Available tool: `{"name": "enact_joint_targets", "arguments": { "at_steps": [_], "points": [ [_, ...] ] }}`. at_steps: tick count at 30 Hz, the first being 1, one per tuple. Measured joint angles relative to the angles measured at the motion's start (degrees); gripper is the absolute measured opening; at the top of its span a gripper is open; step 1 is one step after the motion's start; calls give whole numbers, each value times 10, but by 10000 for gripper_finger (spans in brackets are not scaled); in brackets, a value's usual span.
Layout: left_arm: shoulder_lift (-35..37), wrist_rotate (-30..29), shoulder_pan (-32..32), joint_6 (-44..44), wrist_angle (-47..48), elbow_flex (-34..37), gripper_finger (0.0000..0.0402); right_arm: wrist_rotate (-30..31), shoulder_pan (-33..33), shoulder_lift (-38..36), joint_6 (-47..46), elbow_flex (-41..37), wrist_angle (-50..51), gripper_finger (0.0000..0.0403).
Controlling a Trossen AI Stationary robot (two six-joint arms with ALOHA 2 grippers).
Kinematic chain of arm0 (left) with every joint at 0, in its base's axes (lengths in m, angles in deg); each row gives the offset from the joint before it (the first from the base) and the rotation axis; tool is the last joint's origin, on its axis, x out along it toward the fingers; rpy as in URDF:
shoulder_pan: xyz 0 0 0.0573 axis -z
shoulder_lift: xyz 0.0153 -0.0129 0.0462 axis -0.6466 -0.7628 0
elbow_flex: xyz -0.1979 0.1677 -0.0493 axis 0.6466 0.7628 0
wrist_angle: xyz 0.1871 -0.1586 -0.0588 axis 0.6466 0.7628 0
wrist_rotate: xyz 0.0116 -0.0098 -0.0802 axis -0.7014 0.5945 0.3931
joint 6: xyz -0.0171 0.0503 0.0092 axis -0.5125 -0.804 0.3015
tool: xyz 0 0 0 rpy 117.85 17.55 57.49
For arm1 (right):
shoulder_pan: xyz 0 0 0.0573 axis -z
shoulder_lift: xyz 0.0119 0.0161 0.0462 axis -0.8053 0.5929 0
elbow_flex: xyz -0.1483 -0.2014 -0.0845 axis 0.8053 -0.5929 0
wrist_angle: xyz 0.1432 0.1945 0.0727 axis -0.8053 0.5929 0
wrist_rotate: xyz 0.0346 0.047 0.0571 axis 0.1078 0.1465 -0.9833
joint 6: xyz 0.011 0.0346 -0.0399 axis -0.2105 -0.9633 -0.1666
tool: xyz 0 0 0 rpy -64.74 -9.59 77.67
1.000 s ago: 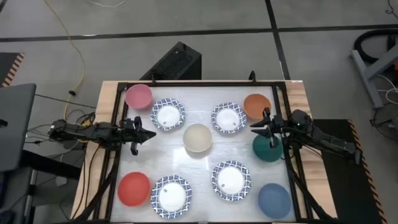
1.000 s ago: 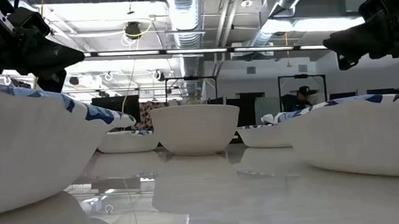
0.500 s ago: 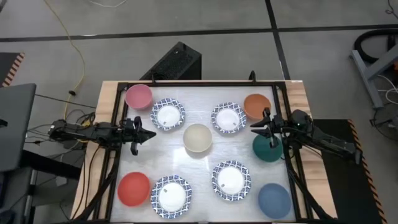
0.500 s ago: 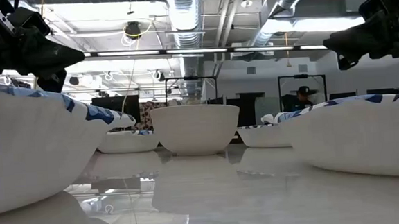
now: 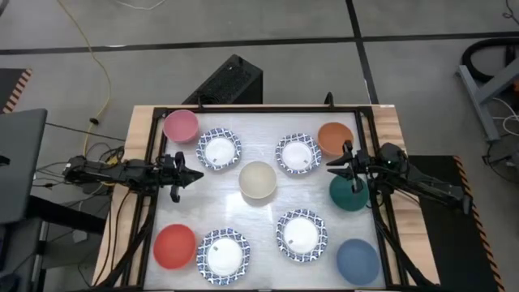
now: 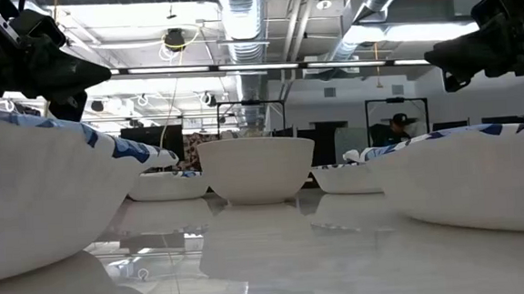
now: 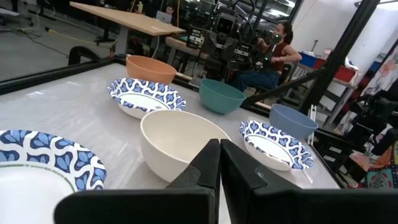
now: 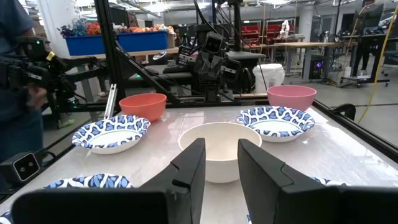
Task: Nest bowls inside each other
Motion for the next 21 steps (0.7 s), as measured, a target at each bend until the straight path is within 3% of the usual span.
{"name": "enact_joint_targets", "arguments": {
  "at_steps": [13,17,21],
  "points": [
    [-1,-44,0,-12,-5,0,0,0,0,0,0,0,0,116],
    [-1,-48,0,17,-5,0,0,0,0,0,0,0,0,116],
    [-1,-91,-1,47,-8,0,0,0,0,0,0,0,0,116]
  ]
}}
